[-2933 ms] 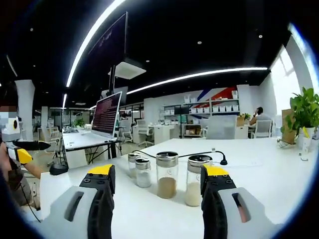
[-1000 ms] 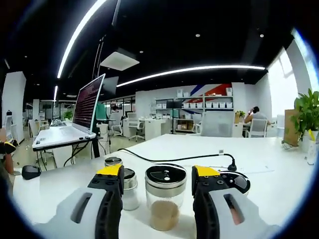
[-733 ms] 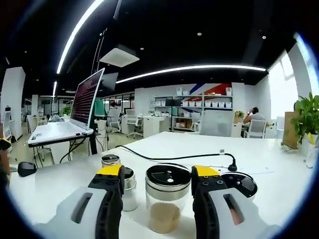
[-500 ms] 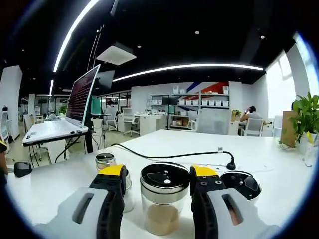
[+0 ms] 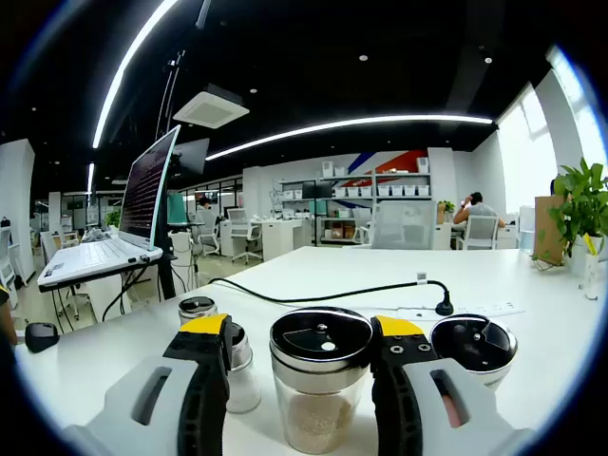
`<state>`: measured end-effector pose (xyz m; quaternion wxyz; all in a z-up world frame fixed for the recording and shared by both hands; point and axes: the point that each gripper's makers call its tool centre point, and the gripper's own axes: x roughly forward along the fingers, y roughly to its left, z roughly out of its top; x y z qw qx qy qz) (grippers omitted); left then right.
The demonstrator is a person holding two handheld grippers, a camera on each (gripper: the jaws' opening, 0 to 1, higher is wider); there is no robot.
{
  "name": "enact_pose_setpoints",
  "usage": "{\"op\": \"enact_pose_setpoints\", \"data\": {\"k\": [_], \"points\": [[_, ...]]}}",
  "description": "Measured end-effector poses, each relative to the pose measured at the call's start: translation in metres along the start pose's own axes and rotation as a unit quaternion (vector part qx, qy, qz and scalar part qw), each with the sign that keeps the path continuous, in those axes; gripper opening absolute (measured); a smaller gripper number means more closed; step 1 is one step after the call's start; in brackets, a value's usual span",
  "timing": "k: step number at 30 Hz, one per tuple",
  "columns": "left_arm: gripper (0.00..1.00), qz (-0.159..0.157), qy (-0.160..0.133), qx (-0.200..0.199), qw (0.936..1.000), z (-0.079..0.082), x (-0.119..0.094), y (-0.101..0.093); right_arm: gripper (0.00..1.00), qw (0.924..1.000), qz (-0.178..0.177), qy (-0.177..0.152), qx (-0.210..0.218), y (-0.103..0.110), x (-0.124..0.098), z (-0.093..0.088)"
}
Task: Rotate the seasoning bottle until the label or dispensing opening points toward the visible target arrow and the bottle remains upright within the marked orientation range
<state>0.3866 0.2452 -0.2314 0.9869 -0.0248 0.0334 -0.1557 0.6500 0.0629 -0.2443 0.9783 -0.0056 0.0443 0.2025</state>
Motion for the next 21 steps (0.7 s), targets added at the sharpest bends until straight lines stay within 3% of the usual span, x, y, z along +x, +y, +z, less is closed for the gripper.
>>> {"op": "enact_pose_setpoints", "data": {"k": [9,21], "points": [[0.97,0.001,0.001,-0.001,1.0,-0.001,-0.001,0.001,0.43,0.9995,-0.025,-0.003,-0.021,-0.011,0.001,-0.001],[0.97,-0.005,-0.002,0.0,1.0,0.001,-0.001,-0.003,0.42,0.9994,-0.022,-0.004,-0.025,-0.011,-0.001,-0.002]]}}
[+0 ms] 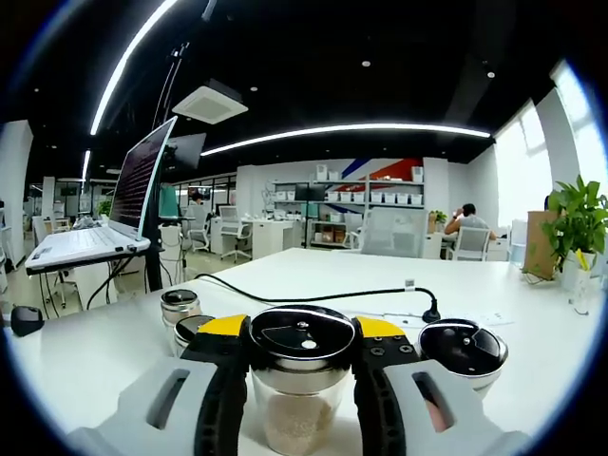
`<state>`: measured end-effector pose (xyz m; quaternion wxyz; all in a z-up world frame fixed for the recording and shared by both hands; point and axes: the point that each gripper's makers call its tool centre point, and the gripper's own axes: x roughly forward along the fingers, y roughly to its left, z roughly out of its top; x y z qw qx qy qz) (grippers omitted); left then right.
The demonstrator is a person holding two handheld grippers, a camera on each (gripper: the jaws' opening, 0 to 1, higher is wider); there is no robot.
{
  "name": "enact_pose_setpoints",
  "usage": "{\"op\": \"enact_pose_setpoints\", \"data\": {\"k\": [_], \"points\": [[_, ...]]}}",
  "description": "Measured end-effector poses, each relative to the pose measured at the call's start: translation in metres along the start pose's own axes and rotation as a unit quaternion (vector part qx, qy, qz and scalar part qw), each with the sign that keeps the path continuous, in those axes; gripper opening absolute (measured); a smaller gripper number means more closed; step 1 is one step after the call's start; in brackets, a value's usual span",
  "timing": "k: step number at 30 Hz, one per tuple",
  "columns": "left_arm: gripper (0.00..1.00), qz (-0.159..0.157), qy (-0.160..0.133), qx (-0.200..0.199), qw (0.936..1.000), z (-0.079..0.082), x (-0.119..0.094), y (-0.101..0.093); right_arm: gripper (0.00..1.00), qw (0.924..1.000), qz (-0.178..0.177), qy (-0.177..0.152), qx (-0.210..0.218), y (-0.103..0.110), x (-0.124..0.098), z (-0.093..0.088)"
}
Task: Rotate the seasoning bottle until the label or dispensing opening points toward the visible target arrow and the bottle remains upright within the marked orientation range
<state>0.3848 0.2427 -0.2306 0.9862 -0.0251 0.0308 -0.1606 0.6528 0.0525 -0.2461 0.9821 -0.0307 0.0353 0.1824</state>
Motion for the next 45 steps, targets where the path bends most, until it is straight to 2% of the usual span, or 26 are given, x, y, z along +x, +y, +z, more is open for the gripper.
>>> {"op": "enact_pose_setpoints", "data": {"k": [18,28,36,45], "points": [[0.97,-0.001,0.003,-0.002,1.0,-0.001,0.002,-0.001,0.42,0.9999,0.006,-0.01,0.006,0.002,-0.002,0.001],[0.97,-0.001,0.001,-0.005,1.0,-0.001,0.002,-0.002,0.41,0.9998,0.01,-0.015,-0.005,0.005,-0.008,0.002],[0.97,-0.001,0.0,-0.003,1.0,0.0,0.001,-0.004,0.41,0.9992,0.027,-0.031,0.0,0.008,-0.025,0.019],[0.97,-0.012,-0.001,0.003,0.9999,0.002,0.001,-0.012,0.41,0.9987,0.042,-0.029,0.005,0.002,-0.051,0.021]]}}
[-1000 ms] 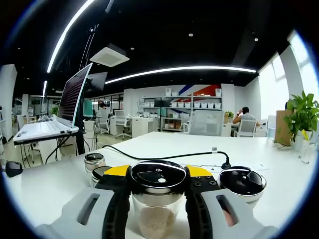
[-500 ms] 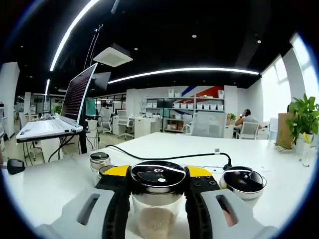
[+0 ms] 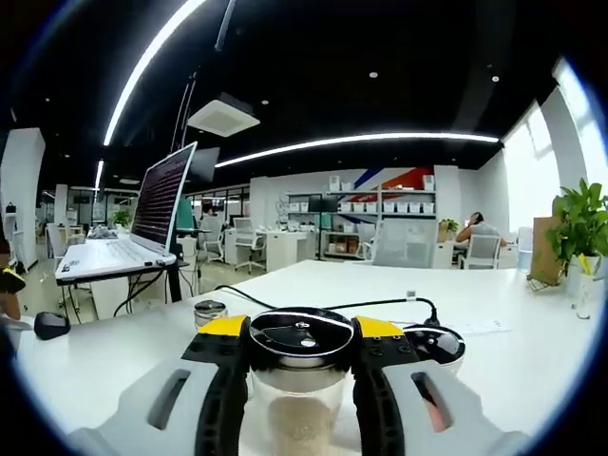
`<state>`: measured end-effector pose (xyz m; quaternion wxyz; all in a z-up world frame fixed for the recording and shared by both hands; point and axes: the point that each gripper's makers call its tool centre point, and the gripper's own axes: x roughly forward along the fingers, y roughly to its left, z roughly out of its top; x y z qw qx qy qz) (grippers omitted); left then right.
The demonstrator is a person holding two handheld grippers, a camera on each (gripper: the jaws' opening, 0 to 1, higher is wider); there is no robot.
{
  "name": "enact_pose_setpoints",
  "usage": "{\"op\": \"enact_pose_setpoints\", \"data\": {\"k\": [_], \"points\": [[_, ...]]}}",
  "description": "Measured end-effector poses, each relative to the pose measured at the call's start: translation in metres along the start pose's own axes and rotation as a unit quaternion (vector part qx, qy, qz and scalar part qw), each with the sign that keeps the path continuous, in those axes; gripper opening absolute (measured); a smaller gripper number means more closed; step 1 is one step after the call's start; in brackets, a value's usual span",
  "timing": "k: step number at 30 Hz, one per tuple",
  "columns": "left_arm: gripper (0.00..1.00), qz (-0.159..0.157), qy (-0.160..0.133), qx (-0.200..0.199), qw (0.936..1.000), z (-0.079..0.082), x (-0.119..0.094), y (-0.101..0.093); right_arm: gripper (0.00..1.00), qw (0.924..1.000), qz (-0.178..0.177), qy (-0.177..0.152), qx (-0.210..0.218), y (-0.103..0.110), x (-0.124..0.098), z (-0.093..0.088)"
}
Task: Rotate the seasoning bottle until the label or dispensing opening points toward the visible target arrow and the bottle remains upright within the marked orientation range
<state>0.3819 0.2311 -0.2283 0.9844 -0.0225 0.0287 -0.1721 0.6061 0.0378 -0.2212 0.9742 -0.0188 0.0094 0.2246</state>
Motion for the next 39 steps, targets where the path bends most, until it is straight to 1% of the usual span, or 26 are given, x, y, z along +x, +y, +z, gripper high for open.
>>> {"op": "enact_pose_setpoints", "data": {"k": [3,7,13,19,25,28,31,35,39], "points": [[0.96,-0.001,-0.002,-0.001,1.0,0.001,0.0,0.0,0.41,0.9999,0.016,0.004,-0.005,0.001,-0.011,0.0],[0.96,0.001,0.002,0.0,1.0,-0.001,0.002,0.001,0.41,0.9992,0.039,0.01,-0.004,0.004,-0.022,0.0],[0.96,-0.001,0.007,-0.002,1.0,-0.004,0.003,0.001,0.41,0.9983,0.055,0.009,-0.017,0.01,-0.037,0.001],[0.96,0.001,0.007,0.0,1.0,-0.004,0.003,0.001,0.41,0.9971,0.076,0.01,-0.004,0.019,-0.057,0.003],[0.96,-0.004,0.002,-0.002,1.0,-0.001,0.001,-0.002,0.41,0.9964,0.083,0.012,-0.007,0.023,-0.075,0.005],[0.95,-0.002,-0.002,-0.002,1.0,0.001,0.0,-0.001,0.41,0.9962,0.086,0.01,-0.006,0.022,-0.085,0.005],[0.95,0.002,0.001,-0.003,1.0,0.0,-0.001,0.001,0.41,0.9962,0.087,0.007,-0.003,0.021,-0.095,0.007],[0.95,0.003,-0.001,-0.004,1.0,0.001,-0.002,0.001,0.41,0.9956,0.092,0.009,-0.014,0.024,-0.107,0.006],[0.95,0.004,-0.001,0.001,1.0,0.002,-0.003,0.0,0.41,0.9945,0.104,0.01,-0.002,0.027,-0.116,0.005]]}}
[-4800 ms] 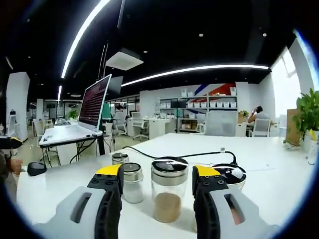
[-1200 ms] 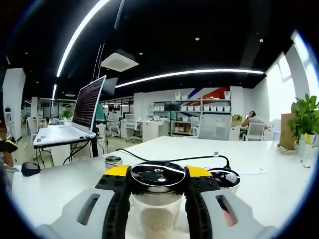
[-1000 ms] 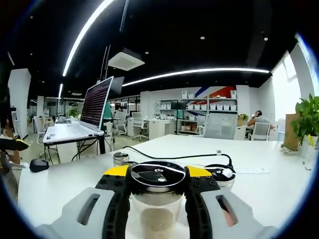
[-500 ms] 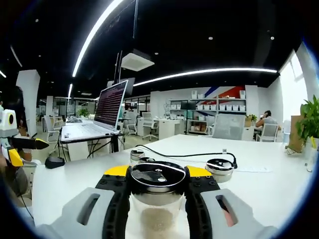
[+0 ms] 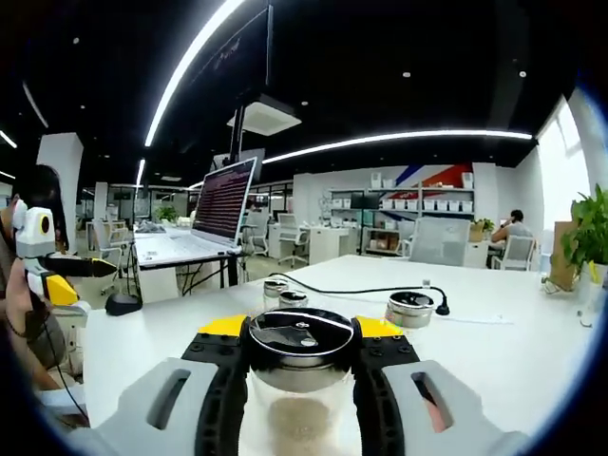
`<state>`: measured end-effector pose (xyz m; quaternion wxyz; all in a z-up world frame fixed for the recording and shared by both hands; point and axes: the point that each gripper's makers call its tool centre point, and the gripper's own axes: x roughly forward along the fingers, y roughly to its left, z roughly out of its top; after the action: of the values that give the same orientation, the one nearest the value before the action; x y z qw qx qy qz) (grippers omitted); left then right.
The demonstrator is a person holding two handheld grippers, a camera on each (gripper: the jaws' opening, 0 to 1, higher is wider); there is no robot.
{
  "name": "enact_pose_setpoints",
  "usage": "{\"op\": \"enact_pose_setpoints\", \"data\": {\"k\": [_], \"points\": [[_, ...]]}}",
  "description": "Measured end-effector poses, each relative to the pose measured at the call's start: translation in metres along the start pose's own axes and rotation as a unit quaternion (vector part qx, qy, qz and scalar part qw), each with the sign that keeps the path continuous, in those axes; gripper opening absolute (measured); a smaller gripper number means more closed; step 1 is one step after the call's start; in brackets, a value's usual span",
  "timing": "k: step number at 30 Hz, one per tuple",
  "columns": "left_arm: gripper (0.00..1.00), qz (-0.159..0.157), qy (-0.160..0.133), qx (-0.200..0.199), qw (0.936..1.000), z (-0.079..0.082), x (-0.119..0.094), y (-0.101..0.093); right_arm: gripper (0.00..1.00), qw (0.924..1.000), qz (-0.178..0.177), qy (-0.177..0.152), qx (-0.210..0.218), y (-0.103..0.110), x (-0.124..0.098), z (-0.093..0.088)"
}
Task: Rotate the seasoning bottle until the label or dispensing opening points toward the visible target arrow and the bottle remains upright within the marked orientation range
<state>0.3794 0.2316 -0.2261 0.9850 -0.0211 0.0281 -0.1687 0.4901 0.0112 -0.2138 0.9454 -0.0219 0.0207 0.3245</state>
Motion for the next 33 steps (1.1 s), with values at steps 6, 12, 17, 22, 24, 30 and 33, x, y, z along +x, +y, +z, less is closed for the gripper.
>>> {"op": "enact_pose_setpoints", "data": {"k": [6,12,17,22,24,30,33], "points": [[0.95,-0.001,0.003,0.013,0.9999,0.0,0.0,-0.003,0.41,0.9999,0.011,0.002,0.007,0.006,-0.007,-0.005],[0.94,0.005,-0.005,0.013,0.9999,0.003,-0.003,0.0,0.41,0.9998,0.018,0.003,0.01,0.01,-0.014,-0.012],[0.94,0.006,-0.006,0.016,0.9998,0.004,-0.004,0.001,0.41,0.9998,0.018,0.004,0.0,0.013,-0.019,-0.014],[0.94,0.003,0.0,0.015,0.9999,0.0,-0.003,0.0,0.41,0.9998,0.02,0.006,0.005,0.014,-0.025,-0.018],[0.94,0.002,0.002,0.015,0.9999,-0.002,-0.003,0.0,0.41,0.9998,0.02,0.005,0.003,0.015,-0.028,-0.018],[0.94,0.004,-0.003,0.013,0.9999,0.001,-0.005,0.001,0.41,0.9996,0.029,0.005,0.005,0.021,-0.03,-0.024],[0.94,0.005,-0.002,0.015,0.9999,0.0,-0.005,0.001,0.41,0.9995,0.03,0.008,0.009,0.022,-0.028,-0.031]]}}
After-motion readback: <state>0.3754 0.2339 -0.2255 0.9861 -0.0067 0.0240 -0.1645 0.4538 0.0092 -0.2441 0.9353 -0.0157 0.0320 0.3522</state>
